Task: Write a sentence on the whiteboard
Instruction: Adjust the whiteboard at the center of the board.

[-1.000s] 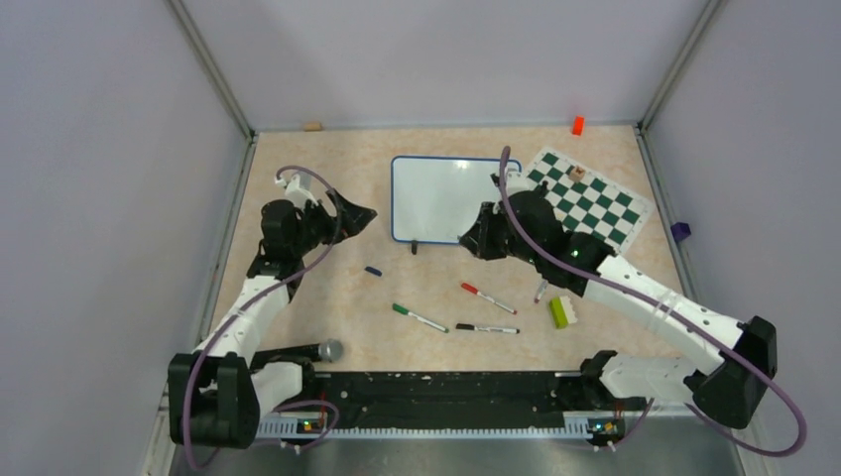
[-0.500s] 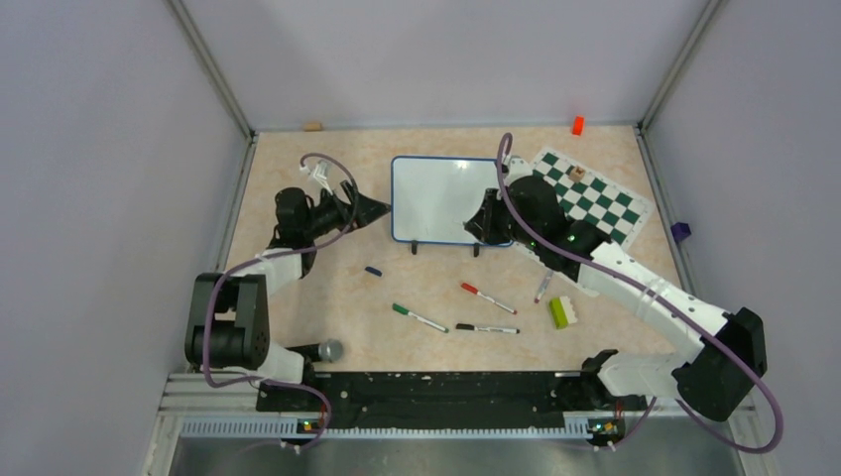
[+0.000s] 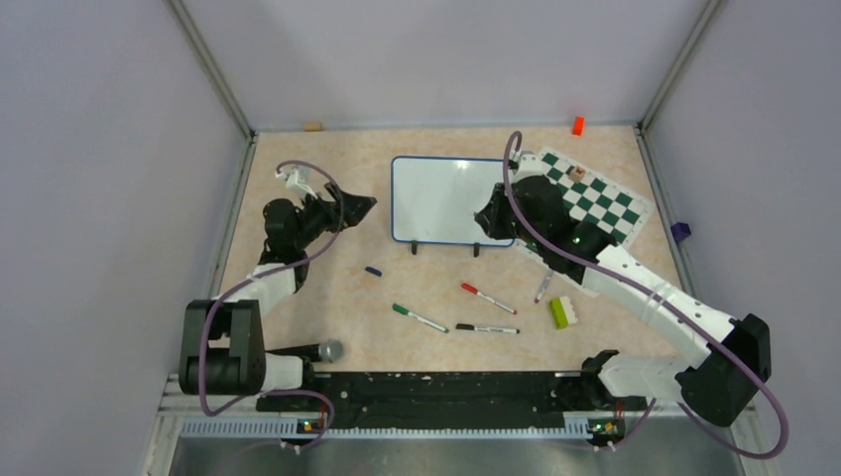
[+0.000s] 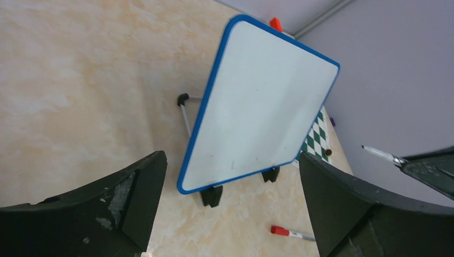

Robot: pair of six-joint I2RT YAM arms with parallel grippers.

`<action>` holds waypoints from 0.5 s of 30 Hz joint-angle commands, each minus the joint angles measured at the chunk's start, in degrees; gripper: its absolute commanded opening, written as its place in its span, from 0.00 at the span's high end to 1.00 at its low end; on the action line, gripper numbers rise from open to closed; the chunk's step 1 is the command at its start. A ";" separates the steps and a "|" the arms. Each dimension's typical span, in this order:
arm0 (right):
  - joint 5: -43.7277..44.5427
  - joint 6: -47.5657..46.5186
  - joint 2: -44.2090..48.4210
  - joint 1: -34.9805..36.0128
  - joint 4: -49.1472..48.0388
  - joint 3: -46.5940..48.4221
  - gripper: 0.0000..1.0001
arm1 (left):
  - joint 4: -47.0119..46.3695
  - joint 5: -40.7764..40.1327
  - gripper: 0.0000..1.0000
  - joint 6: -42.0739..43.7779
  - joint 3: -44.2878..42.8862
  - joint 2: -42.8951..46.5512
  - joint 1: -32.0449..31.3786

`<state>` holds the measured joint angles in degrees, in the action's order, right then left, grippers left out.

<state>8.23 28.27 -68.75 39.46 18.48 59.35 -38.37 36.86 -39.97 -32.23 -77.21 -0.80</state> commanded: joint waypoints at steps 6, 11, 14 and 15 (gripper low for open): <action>5.08 -1.91 1.61 -0.35 -2.44 1.07 1.00 | -7.78 -0.11 0.01 -2.86 1.66 -5.60 6.16; 6.91 -2.85 1.07 -0.37 -2.86 1.03 1.00 | -13.57 1.07 0.01 -3.35 4.61 -6.17 8.94; 6.57 -3.28 0.62 -0.44 -3.46 0.99 1.00 | -17.40 3.73 0.01 -4.09 5.13 -6.87 8.97; 6.47 -3.50 0.51 -0.43 -3.57 0.99 1.00 | -18.73 5.21 0.01 -4.04 4.96 -7.00 9.02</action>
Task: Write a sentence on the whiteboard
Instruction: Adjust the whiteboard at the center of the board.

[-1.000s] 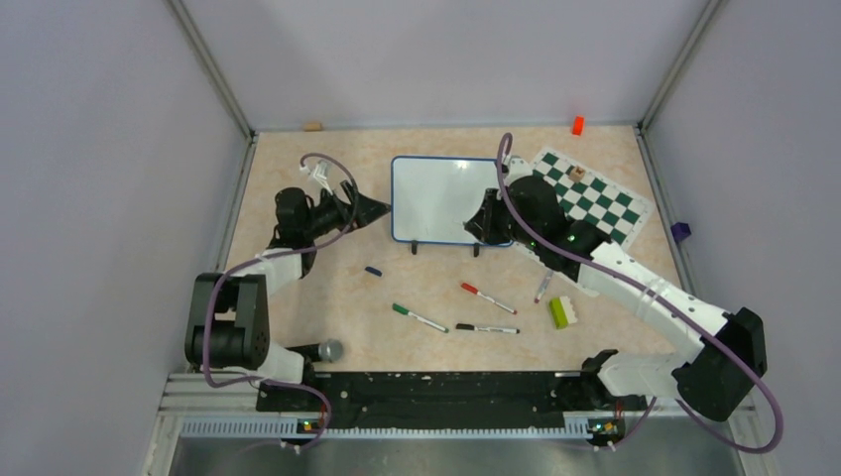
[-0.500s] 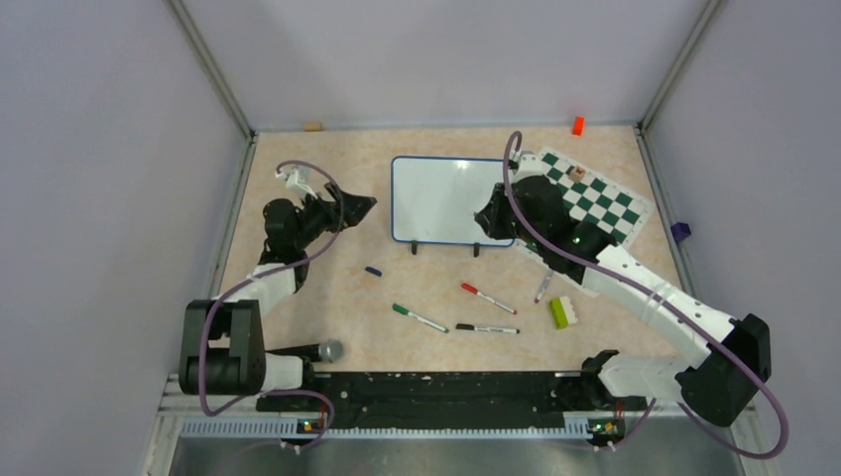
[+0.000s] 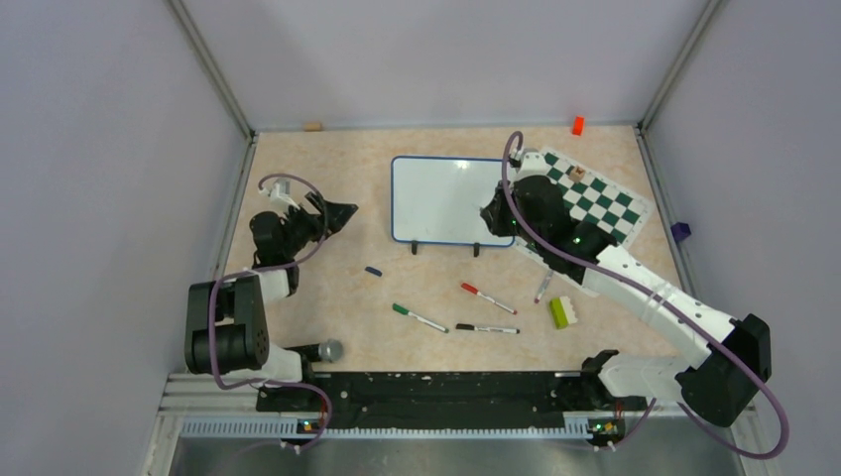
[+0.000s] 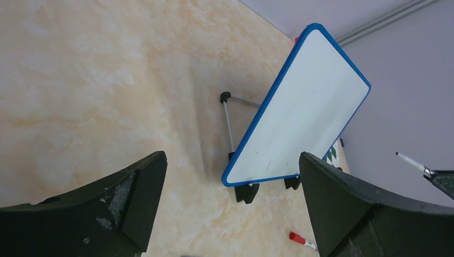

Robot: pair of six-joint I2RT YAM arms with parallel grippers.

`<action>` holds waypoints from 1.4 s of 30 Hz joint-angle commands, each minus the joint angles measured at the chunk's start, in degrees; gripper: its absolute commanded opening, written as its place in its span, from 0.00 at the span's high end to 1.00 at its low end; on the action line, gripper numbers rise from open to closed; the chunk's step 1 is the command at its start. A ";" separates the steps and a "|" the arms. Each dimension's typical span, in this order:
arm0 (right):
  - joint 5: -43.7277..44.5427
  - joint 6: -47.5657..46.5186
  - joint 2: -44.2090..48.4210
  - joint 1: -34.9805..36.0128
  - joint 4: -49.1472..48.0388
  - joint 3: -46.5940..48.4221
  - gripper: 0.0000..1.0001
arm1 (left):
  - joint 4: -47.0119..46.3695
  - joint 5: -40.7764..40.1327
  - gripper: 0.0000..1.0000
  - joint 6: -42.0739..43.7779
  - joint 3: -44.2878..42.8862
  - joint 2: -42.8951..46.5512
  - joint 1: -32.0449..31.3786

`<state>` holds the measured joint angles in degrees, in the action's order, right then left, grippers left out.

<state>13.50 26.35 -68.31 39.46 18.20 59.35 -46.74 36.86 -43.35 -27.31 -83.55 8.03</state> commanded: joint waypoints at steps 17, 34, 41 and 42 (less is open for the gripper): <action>3.05 -5.43 1.62 -0.42 -4.63 -0.41 1.00 | 1.45 13.60 0.01 8.39 -9.81 -3.42 -3.18; 1.69 -6.43 2.33 -0.44 -5.94 -0.28 1.00 | 3.95 23.46 0.01 5.29 -28.44 -25.16 -6.51; 1.84 -6.32 2.30 -0.46 -6.07 -0.11 1.00 | 7.80 27.91 0.01 7.13 -34.30 -29.56 -10.27; 1.78 -6.28 2.30 -0.44 -6.14 -0.18 1.00 | 8.55 28.58 0.01 7.79 -34.98 -29.98 -10.78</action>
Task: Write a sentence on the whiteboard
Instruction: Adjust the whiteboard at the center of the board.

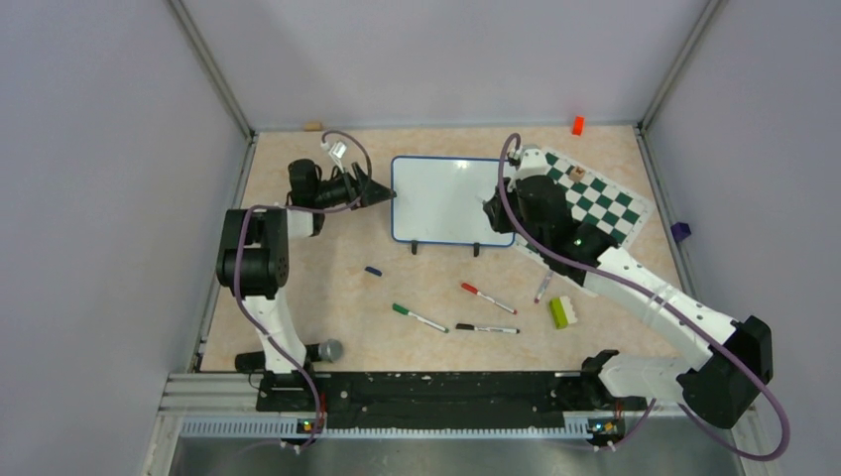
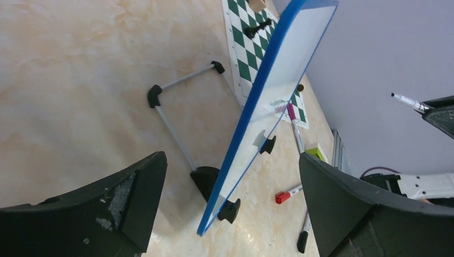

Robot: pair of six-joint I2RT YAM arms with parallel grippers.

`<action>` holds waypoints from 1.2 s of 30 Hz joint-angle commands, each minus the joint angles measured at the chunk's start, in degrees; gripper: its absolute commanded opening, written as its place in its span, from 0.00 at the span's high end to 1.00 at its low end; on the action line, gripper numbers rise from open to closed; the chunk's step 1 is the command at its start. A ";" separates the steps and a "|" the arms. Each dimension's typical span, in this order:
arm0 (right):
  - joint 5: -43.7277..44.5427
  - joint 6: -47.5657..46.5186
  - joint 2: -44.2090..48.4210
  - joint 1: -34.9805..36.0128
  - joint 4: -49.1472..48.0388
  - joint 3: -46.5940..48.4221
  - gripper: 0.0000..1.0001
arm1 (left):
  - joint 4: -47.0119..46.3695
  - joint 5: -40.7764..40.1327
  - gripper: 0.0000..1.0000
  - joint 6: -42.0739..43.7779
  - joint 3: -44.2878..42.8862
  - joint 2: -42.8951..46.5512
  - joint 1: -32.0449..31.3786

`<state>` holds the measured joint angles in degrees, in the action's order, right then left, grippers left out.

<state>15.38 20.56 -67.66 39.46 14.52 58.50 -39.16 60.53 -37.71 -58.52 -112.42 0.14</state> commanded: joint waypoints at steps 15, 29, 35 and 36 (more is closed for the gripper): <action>-0.62 0.25 3.06 -0.43 -2.40 -0.80 1.00 | 5.57 3.17 0.38 8.57 -0.37 1.11 -5.81; -1.74 1.06 3.32 -0.48 -2.40 -1.24 1.00 | 4.61 0.26 0.45 9.59 5.53 4.54 -7.50; -2.24 1.34 3.57 -0.42 -2.46 -1.54 1.00 | 5.20 -1.00 0.57 9.55 6.60 4.54 -7.96; -2.22 1.41 3.61 -0.44 -2.40 -1.56 1.00 | 5.14 -1.09 0.58 9.52 6.66 4.45 -7.96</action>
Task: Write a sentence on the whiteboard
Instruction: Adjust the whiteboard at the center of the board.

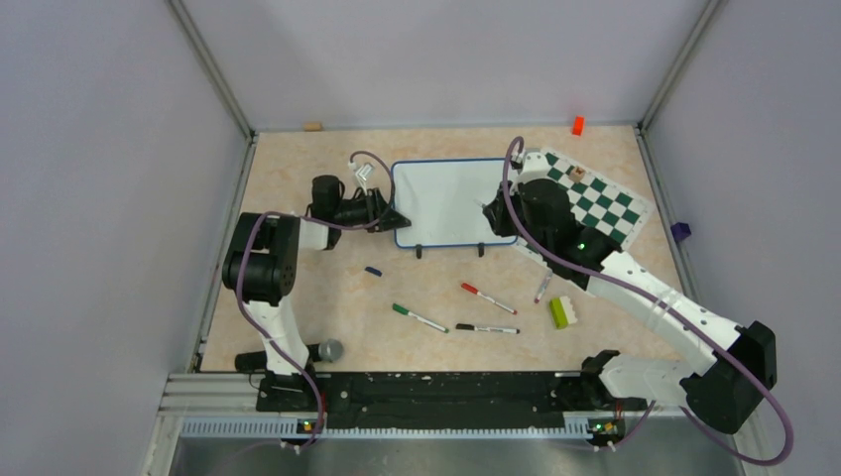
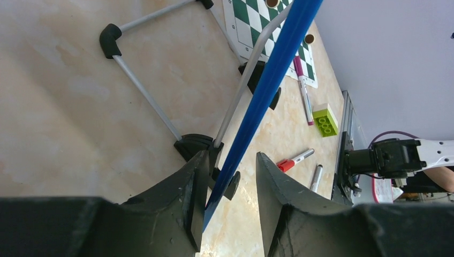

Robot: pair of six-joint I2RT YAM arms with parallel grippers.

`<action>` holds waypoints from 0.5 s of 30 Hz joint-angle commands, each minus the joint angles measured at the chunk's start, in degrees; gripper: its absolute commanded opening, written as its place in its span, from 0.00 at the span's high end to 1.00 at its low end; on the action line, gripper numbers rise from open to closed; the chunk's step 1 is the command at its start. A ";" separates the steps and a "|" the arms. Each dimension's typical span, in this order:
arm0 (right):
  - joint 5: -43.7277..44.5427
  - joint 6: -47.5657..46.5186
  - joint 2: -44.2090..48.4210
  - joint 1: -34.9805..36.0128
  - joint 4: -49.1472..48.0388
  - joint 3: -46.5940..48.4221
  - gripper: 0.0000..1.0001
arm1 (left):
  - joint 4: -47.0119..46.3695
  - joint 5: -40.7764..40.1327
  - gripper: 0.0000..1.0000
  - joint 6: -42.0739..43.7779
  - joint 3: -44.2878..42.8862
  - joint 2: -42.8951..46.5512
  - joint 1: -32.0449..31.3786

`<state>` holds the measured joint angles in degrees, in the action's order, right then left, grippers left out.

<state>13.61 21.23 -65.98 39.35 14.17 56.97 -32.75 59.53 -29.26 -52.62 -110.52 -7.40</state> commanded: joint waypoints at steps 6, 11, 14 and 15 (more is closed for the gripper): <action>-0.76 0.95 2.04 -0.34 -1.88 -0.15 1.00 | -1.35 0.28 0.59 0.75 1.12 2.39 -0.42; -0.62 1.38 2.46 -0.32 -1.59 -0.28 1.00 | -1.78 0.32 0.61 0.35 1.80 2.62 -0.42; -0.27 1.90 2.93 -0.33 -1.16 -0.61 1.00 | -2.05 0.21 0.59 0.33 2.85 3.23 -0.42; -0.33 2.01 3.14 -0.31 -0.91 -0.63 1.00 | -2.05 0.19 0.58 0.38 3.18 3.41 -0.42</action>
<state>13.17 22.22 -65.49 39.35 14.15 56.84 -32.97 58.85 -29.19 -51.11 -110.39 -7.55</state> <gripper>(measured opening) 0.102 0.408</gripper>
